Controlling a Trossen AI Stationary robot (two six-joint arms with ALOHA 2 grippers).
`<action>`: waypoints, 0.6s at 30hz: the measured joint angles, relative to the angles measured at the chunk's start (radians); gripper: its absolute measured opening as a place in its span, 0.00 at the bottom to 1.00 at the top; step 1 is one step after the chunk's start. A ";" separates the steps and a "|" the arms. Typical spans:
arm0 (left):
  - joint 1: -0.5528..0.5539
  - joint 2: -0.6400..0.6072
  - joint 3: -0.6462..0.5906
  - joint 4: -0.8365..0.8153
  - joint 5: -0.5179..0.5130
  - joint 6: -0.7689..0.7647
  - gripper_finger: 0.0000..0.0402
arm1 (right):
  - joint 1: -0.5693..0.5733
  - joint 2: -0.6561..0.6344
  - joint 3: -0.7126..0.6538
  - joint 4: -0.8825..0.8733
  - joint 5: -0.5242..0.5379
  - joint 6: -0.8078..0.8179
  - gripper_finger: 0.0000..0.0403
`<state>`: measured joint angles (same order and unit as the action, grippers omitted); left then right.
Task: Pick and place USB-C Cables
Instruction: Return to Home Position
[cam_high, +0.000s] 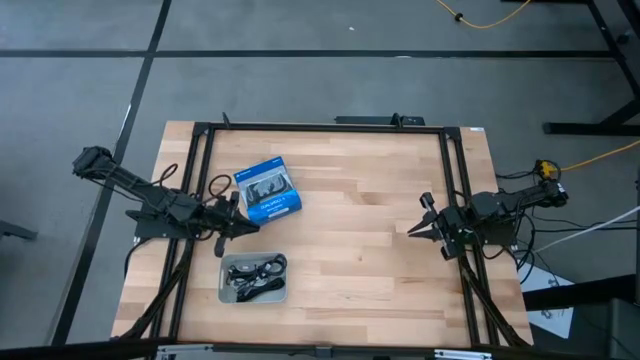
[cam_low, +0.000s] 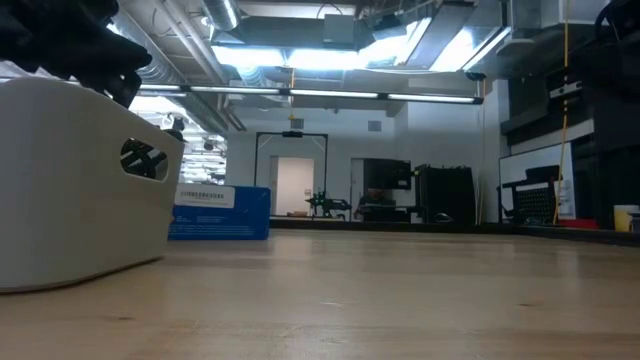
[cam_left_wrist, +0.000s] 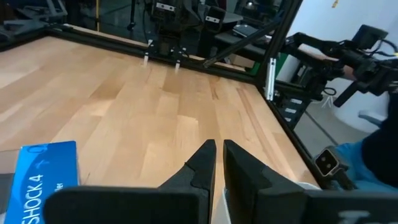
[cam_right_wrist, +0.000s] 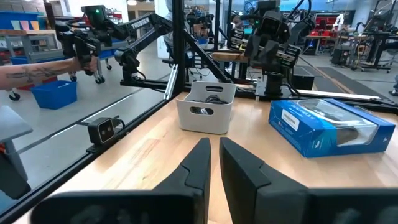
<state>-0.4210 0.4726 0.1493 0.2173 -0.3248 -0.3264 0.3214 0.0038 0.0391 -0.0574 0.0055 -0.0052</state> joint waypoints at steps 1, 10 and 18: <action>0.000 0.000 0.000 0.004 0.006 -0.001 0.06 | 0.000 0.000 0.000 0.000 0.000 -0.001 0.10; 0.000 0.000 0.000 0.016 -0.023 -0.004 0.06 | 0.000 0.000 0.000 0.000 0.000 0.001 0.10; 0.000 0.000 0.000 0.009 -0.033 0.019 0.06 | 0.000 0.000 0.000 0.000 0.001 -0.001 0.10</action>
<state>-0.4210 0.4721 0.1493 0.2260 -0.3580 -0.3069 0.3218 0.0040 0.0391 -0.0574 0.0063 -0.0057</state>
